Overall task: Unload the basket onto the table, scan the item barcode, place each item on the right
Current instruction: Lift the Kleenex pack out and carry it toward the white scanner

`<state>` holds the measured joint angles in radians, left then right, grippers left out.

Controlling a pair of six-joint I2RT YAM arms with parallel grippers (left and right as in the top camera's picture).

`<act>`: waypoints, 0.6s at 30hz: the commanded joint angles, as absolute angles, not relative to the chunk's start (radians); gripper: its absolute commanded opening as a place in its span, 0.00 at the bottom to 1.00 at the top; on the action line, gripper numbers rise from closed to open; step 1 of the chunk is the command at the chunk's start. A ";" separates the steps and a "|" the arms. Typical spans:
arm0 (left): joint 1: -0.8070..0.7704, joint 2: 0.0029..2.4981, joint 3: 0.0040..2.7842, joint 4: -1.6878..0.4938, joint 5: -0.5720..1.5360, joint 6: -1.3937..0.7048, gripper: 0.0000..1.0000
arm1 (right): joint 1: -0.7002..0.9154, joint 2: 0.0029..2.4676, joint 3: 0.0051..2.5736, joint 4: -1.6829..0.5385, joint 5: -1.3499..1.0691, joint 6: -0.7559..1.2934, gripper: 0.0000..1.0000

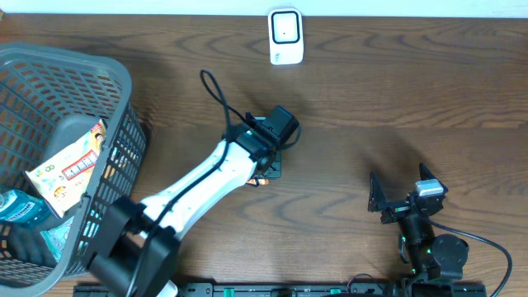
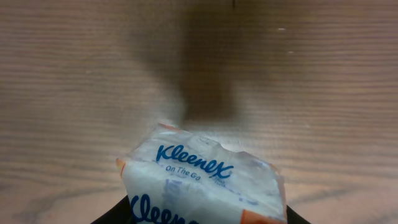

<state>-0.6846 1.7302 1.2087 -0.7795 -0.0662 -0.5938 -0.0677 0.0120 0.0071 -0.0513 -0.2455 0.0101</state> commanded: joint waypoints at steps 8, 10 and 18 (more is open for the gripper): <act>-0.693 1.816 1.212 -0.690 -0.038 -0.580 0.42 | -0.065 0.006 0.006 -0.056 -0.237 -0.001 0.99; -0.700 1.817 1.212 -0.662 -0.038 -0.580 0.42 | -0.065 0.006 0.006 -0.056 -0.237 -0.001 0.99; -0.733 1.821 1.187 -0.517 -0.038 -0.579 0.42 | -0.065 0.006 0.006 -0.056 -0.237 -0.001 0.99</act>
